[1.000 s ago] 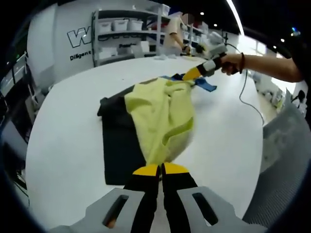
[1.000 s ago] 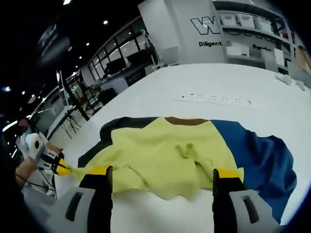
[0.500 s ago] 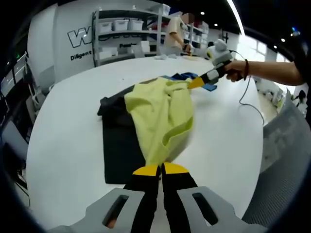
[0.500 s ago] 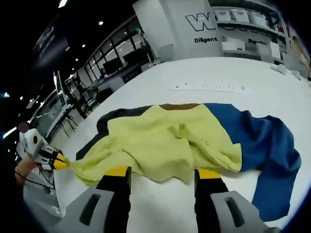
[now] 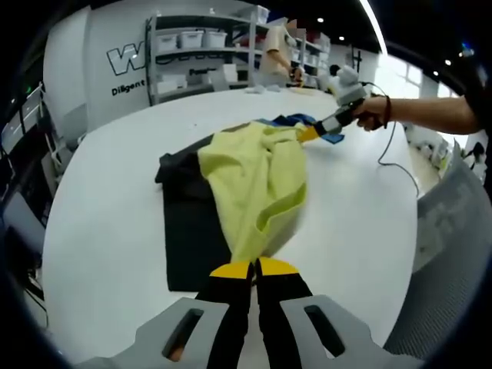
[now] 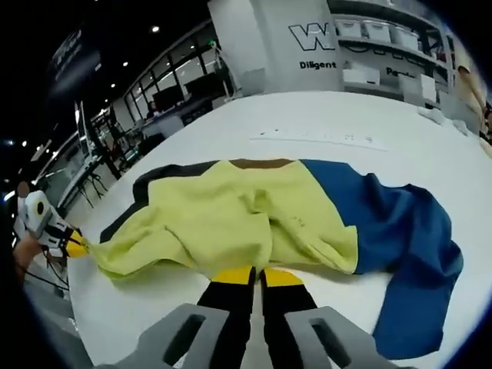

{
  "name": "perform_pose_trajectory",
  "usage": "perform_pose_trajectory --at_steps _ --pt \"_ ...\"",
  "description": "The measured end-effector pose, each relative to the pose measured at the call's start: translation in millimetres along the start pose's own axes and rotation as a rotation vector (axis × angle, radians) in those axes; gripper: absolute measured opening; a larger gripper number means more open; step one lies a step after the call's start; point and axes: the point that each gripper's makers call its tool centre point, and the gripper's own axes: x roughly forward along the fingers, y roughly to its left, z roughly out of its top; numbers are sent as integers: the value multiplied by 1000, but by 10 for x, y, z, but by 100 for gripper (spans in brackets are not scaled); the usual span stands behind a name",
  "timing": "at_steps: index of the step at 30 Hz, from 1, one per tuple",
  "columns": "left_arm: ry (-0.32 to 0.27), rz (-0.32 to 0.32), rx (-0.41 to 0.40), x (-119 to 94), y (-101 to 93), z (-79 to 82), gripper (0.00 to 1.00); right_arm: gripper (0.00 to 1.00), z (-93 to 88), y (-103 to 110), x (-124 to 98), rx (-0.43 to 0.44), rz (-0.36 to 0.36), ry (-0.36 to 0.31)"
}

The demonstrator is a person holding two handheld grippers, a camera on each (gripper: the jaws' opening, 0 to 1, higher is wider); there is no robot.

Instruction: Fold the garment on the visible template until the final outline fits inside the template.

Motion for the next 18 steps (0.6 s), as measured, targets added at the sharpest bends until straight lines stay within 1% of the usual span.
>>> perform_pose_trajectory --at_steps 4,7,11,13,18 --pt "-5 3 2 -12 5 21 2 0 14 12 -51 -15 1 0" --pt "-13 5 6 -40 3 46 2 0 1 38 -146 -31 6 10" --pt "-23 10 6 -82 4 62 2 0 10 39 -308 -30 4 12" --pt "-27 10 9 -105 -5 72 2 0 -6 31 -393 -24 1 26" --pt "-39 7 19 -160 -37 111 2 0 3 -4 -598 -17 -16 21"
